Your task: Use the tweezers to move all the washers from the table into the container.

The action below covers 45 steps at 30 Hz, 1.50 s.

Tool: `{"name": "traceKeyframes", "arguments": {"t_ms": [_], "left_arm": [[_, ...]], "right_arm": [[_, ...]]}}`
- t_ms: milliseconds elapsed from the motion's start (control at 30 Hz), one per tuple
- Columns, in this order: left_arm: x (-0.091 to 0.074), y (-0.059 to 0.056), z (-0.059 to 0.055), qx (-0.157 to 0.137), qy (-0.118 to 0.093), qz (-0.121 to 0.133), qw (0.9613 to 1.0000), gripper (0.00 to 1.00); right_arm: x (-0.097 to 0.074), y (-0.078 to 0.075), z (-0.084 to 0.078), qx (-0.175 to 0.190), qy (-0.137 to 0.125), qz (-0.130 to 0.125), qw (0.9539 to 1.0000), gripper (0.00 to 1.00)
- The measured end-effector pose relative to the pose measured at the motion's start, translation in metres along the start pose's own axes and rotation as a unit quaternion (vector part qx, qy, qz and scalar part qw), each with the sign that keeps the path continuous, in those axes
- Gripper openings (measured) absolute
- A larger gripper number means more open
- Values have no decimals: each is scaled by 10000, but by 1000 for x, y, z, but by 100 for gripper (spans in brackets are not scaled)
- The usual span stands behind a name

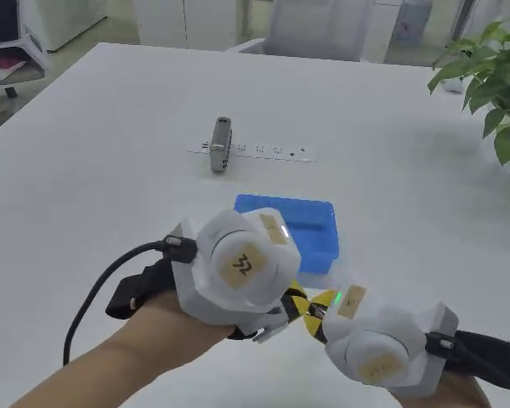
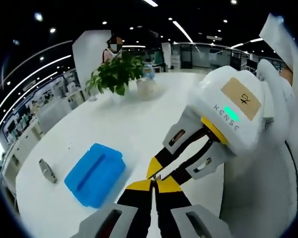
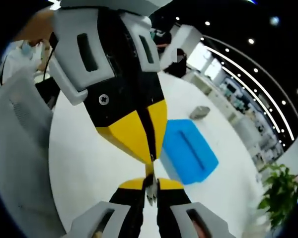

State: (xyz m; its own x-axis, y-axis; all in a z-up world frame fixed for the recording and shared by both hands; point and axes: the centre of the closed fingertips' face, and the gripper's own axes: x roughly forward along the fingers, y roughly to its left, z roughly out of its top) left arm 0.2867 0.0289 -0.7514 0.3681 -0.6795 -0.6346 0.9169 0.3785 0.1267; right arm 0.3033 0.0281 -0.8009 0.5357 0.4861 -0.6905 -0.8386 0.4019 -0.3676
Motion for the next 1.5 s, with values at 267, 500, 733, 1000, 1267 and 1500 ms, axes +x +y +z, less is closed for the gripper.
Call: {"name": "traceKeyframes", "arguments": {"t_ms": [267, 500, 733, 1000, 1267, 1500], "left_arm": [[15, 5, -23, 408, 202, -196, 9988, 0], [12, 16, -45, 609, 520, -301, 9963, 0], [22, 22, -76, 795, 1058, -525, 9898, 0], [34, 22, -102, 1119, 1514, -860, 9783, 0], [36, 24, -116, 1345, 1900, -1002, 9674, 0], [35, 18, -126, 1358, 2089, -1048, 9628, 0]], "right_arm": [[-5, 0, -9, 601, -79, 52, 9981, 8], [-36, -3, -4, 1561, -503, 43, 9865, 15], [-78, -7, 0, 2691, -966, -176, 9581, 25], [-100, -5, -21, 2986, -930, -484, 9486, 30], [-112, -7, -40, 3240, -838, -710, 9397, 31], [-117, -8, -48, 3264, -820, -867, 9377, 31]]}}
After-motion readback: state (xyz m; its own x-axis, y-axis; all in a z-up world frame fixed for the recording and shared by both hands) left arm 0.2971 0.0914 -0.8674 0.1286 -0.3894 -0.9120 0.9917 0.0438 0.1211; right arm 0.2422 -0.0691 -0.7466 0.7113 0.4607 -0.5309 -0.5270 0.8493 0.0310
